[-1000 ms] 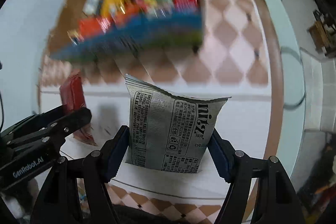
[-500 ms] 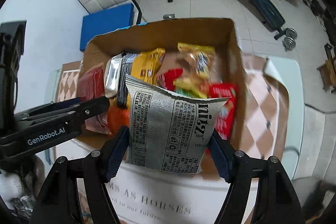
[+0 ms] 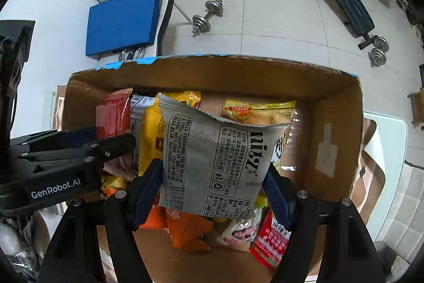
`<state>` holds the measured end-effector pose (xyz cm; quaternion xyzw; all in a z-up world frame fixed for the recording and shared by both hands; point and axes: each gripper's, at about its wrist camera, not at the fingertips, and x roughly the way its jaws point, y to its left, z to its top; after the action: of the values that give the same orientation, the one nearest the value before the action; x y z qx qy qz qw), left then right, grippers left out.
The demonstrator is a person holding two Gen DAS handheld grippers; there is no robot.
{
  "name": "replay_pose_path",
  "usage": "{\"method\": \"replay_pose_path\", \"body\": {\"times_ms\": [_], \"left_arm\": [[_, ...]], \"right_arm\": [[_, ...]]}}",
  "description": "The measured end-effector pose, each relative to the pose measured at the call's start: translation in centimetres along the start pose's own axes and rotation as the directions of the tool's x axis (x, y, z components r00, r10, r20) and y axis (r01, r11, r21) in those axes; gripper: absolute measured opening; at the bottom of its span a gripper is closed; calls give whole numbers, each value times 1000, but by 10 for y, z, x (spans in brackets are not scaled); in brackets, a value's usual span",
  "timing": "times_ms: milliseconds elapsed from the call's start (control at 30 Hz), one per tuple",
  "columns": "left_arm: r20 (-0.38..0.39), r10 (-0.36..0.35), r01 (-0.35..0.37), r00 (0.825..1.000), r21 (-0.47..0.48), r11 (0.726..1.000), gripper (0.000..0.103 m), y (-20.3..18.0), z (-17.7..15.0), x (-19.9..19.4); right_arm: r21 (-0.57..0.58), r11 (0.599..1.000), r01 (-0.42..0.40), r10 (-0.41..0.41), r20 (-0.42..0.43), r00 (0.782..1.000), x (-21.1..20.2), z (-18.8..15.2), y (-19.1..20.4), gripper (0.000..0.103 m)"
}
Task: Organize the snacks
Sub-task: 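Carry both packets over the box and release them inside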
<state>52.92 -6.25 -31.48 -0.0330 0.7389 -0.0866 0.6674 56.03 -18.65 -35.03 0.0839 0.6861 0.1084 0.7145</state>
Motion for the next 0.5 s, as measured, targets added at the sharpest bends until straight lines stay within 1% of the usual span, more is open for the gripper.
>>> {"method": "replay_pose_path", "body": {"times_ms": [33, 67, 100, 133, 200, 333, 500], "left_arm": [[-8, 0, 0, 1000, 0, 1000, 58, 0, 1, 2], [-12, 0, 0, 1000, 1, 1000, 58, 0, 3, 3], [-10, 10, -10, 1000, -6, 1000, 61, 1, 4, 5], [-8, 9, -9, 1000, -14, 1000, 72, 2, 4, 5], [-1, 0, 0, 1000, -24, 1000, 89, 3, 3, 4], [17, -10, 11, 1000, -32, 999, 89, 3, 0, 2], [83, 6, -4, 997, -19, 1000, 89, 0, -13, -12]], "right_arm": [[1, 1000, -4, 4, -9, 1000, 3, 3, 0, 76], [11, 1000, -3, 3, -31, 1000, 7, 6, -2, 77], [15, 1000, 0, 1, -42, 999, 10, 7, -4, 85], [13, 1000, 1, -1, -43, 999, 11, 8, -5, 93], [2, 1000, 22, -22, -31, 999, 8, 8, -5, 93], [9, 999, 32, -32, -28, 999, 3, 6, -8, 93], [35, 998, 58, -57, -16, 998, -10, -7, -18, 93]]}}
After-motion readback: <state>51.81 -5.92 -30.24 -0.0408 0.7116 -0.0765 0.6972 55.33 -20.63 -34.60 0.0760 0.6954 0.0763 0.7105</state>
